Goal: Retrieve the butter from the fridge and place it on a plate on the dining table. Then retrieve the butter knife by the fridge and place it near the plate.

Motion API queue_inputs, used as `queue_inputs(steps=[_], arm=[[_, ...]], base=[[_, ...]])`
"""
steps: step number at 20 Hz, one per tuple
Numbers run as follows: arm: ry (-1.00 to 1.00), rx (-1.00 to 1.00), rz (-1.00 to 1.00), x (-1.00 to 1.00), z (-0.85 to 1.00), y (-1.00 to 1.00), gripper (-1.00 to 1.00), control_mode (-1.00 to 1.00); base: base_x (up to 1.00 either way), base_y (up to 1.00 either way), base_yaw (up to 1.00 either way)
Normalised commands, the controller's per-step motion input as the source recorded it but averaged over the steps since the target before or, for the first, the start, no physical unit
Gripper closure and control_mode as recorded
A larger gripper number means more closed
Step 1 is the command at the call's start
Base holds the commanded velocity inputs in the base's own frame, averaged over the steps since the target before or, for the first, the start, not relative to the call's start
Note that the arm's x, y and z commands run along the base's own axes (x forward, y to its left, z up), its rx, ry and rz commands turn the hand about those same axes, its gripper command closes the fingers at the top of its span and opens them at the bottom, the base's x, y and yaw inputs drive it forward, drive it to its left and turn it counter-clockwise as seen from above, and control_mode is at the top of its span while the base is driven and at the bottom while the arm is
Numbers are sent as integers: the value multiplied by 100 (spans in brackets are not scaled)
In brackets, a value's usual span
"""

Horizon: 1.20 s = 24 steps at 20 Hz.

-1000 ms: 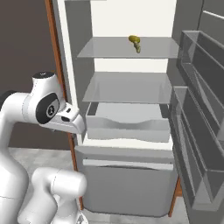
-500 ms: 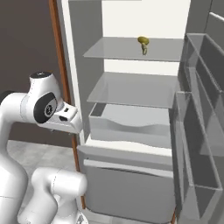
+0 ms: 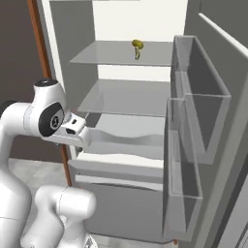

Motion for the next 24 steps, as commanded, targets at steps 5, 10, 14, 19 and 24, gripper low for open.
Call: queue_inputs(steps=[5,10,14,19,24], arm=[[0,0,0,0,0,0,-100,100],[0,0,0,0,0,0,-100,100],[0,0,0,0,0,0,-100,100],[0,0,0,0,0,0,-100,100],[0,0,0,0,0,0,-100,100]], base=[[32,-36,-13],[42,-38,-24],[34,-3,-17],[50,0,-5],[73,-19,0]])
